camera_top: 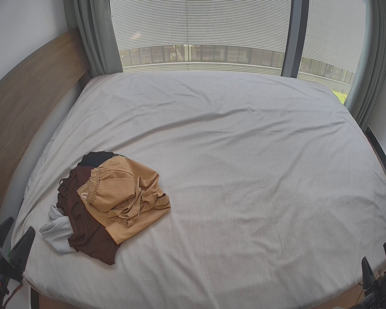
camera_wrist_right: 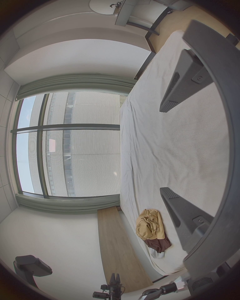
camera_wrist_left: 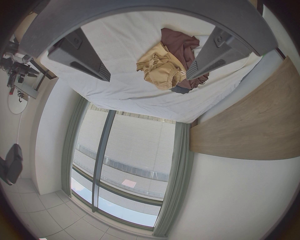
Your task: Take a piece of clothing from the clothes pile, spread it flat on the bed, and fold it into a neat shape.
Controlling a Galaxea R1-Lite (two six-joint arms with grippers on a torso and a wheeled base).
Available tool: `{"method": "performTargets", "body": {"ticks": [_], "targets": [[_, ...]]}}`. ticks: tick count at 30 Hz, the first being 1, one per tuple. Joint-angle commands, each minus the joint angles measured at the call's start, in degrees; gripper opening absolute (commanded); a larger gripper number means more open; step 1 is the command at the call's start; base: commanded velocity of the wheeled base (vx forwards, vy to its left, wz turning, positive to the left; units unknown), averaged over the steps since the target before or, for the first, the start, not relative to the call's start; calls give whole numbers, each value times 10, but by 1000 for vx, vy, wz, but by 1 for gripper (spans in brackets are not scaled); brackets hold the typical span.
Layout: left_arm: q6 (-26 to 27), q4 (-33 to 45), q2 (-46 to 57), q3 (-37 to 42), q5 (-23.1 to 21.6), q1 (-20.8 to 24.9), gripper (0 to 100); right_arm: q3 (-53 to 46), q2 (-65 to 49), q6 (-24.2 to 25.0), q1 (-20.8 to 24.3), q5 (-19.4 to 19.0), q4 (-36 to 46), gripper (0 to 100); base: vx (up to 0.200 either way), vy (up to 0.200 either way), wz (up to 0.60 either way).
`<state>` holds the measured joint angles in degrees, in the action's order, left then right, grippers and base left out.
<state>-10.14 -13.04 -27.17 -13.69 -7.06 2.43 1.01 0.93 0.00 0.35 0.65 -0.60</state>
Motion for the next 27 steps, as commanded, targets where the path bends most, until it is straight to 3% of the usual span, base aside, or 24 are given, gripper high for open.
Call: {"method": "performTargets", "body": {"ticks": [1,11,27], "targets": [[-4,-46,-114,-10,-3,0,100,-10,-9,0,0,0,0,100,0,0,0],[-31,-89,-281,-92,-6,0,100,-10,-9,0,0,1,0,100,0,0,0],[-30,-92,-434,-156,-28,-2,100,-10,-9,0,0,1,0,100,0,0,0]]}}
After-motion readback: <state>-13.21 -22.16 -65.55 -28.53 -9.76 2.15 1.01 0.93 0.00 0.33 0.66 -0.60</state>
